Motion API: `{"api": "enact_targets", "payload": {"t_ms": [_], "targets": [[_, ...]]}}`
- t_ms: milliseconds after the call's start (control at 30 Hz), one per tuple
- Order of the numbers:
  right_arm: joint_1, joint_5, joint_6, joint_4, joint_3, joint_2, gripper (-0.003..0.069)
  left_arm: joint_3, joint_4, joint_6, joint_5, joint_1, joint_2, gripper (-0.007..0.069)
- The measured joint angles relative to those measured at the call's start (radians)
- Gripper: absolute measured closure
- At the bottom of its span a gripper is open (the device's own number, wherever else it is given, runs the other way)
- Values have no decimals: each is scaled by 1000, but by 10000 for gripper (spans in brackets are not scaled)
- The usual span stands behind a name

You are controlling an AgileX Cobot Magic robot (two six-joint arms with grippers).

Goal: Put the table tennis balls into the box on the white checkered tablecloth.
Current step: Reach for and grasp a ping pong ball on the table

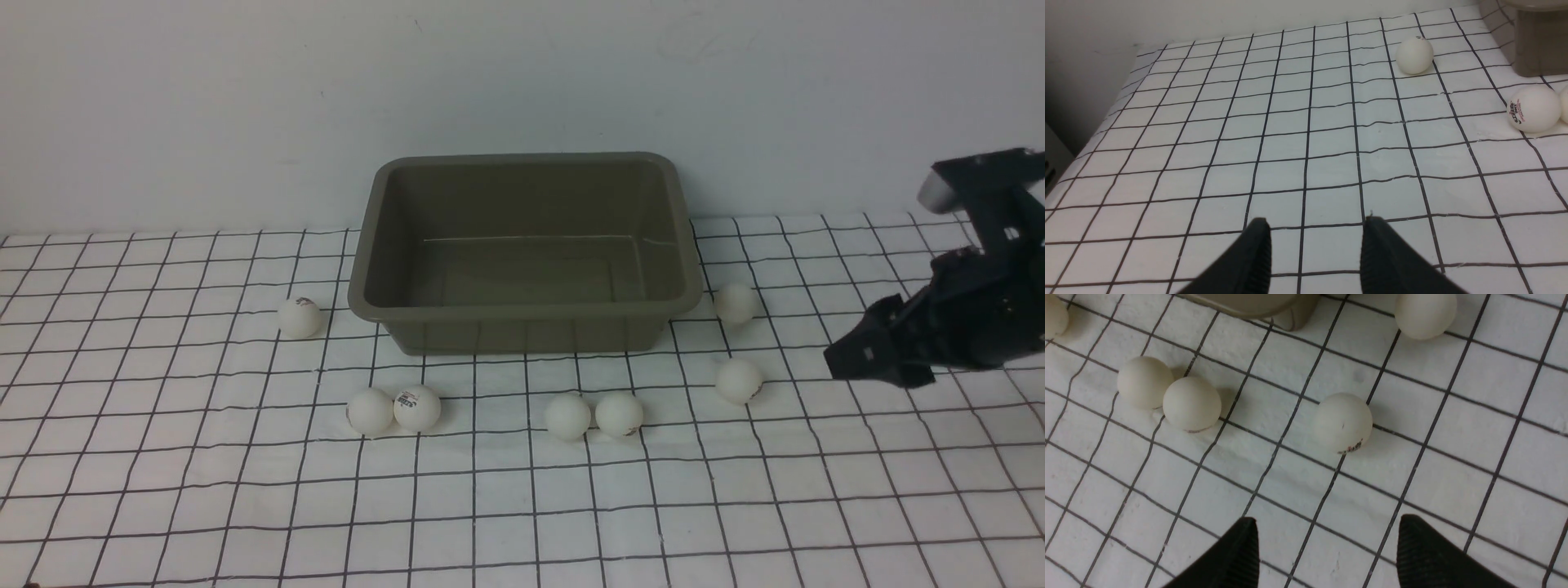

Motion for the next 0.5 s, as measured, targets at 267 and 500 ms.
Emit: {"api": "enact_targets", "payload": {"t_ms": [267,500], "targets": [[1,59,-53,22,-169,182,190,0,0,0,0,0,0,346],[59,82,-141,-28,-242,291,188,0,0,0,0,0,0,346]]}}
